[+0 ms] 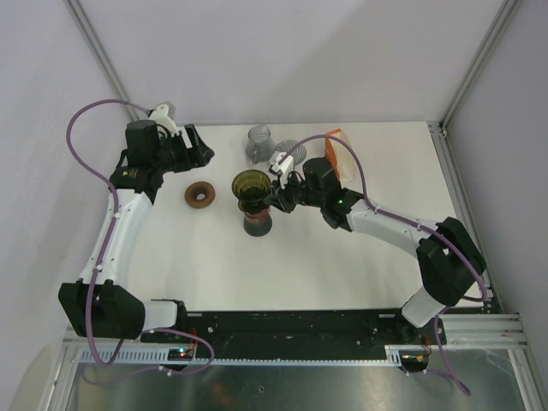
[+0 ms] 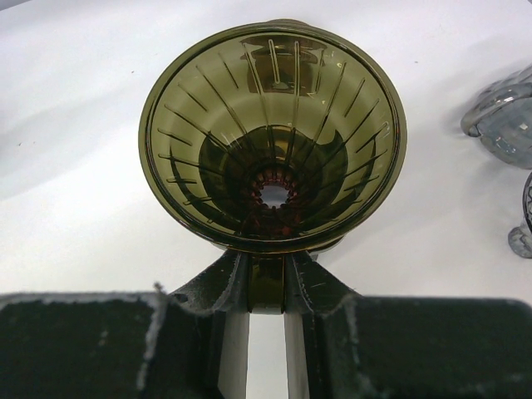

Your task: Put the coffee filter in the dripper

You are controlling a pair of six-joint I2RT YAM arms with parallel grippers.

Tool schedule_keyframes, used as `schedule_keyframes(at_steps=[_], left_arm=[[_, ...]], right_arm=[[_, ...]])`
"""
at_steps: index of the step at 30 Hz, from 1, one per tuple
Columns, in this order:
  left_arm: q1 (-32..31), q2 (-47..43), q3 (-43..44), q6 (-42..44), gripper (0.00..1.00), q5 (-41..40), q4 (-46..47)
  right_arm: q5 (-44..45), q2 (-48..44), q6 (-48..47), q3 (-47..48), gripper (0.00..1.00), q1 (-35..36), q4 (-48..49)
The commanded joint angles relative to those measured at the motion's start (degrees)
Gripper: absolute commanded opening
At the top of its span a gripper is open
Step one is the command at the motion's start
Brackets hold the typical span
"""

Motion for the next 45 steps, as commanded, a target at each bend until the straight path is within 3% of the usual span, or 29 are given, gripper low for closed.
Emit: schedule_keyframes(at_steps=[1,8,15,21,30,38,45], left_arm=[[0.2,-0.6,-0.1,1.4,0.82,1.1,1.2],[0.2,-0.6,-0.2,1.3,0.82,1.1,1.1],[0.2,-0.9,-0.3,1.5,0.82,1.1,1.2],[0.3,-0.9,-0.4,1.4,0.82,1.5,1.1],[0.3,-0.8,-0.3,1.5,0.82,1.8,1.2],[0.3,-0.9,-0.3,2.6,0.82,2.5,1.1],[0.3,-0.8,-0.5,7.5,0.82,4.0,1.2]], right_arm=[[-1.8,-2.9,-1.3,-1.6,0.00,0.0,-1.1],[-2.8,-3.7,-1.2,-2.6,0.04,0.0,-0.2],[-3.0,-3.7,-1.2,-2.8,0.26,0.0,-0.9],[-2.5,-4.6,-1.0,-2.8,0.34,-0.1,-1.2],[-2.2,-7.3,-0.9,-2.8,0.60,0.0,-1.6],[-2.0,-12.1,-4.0,-2.8,0.76,-0.6,-7.5],[-2.9,-20.1,-2.3,-2.9,0.76,-7.4,-16.2]])
